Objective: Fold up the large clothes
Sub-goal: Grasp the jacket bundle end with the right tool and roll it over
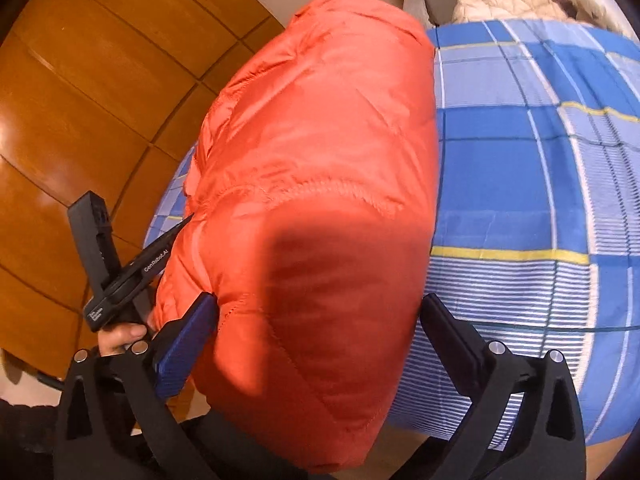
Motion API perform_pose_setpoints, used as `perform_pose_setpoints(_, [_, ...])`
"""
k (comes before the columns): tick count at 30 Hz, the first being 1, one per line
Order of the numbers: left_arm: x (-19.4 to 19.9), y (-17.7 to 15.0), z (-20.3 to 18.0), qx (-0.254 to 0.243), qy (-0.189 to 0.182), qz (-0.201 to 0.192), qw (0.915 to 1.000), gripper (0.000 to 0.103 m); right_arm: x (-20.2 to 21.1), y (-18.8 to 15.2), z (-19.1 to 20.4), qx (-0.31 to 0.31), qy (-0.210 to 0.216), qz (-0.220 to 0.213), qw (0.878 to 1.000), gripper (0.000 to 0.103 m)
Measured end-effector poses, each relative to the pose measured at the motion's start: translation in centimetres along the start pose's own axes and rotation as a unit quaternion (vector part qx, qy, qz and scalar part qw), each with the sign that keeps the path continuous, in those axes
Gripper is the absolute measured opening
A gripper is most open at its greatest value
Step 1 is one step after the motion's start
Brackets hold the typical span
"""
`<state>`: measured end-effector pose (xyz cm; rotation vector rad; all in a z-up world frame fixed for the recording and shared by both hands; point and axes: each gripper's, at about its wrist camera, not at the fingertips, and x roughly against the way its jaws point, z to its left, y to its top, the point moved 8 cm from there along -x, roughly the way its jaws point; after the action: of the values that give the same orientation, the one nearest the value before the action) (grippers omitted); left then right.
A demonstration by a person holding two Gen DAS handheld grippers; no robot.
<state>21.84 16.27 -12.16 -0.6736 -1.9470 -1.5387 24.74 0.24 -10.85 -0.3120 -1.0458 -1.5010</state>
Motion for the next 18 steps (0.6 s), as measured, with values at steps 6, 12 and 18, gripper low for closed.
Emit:
perform_pose_setpoints(6, [-0.3,-0.3,0.1,-0.001,0.0,-0.003,1.0,0.022,-1.5,-0.9,-0.7,-0.01,0.008,0.006,1.0,0.096])
perform_pose_setpoints(12, [-0.7,-0.6,0.5,0.01,-0.016,-0.006,0.9998,0.022,-1.1,-0.3,-0.3,0.002,0.017,0.016,1.0,0.099])
perform_pose_setpoints(18, [-1.0,-0.6,1.0,0.022,-0.032,-0.006,0.9992,0.022,0.2,3.2,-0.3,0.014,0.041,0.007,0.999,0.1])
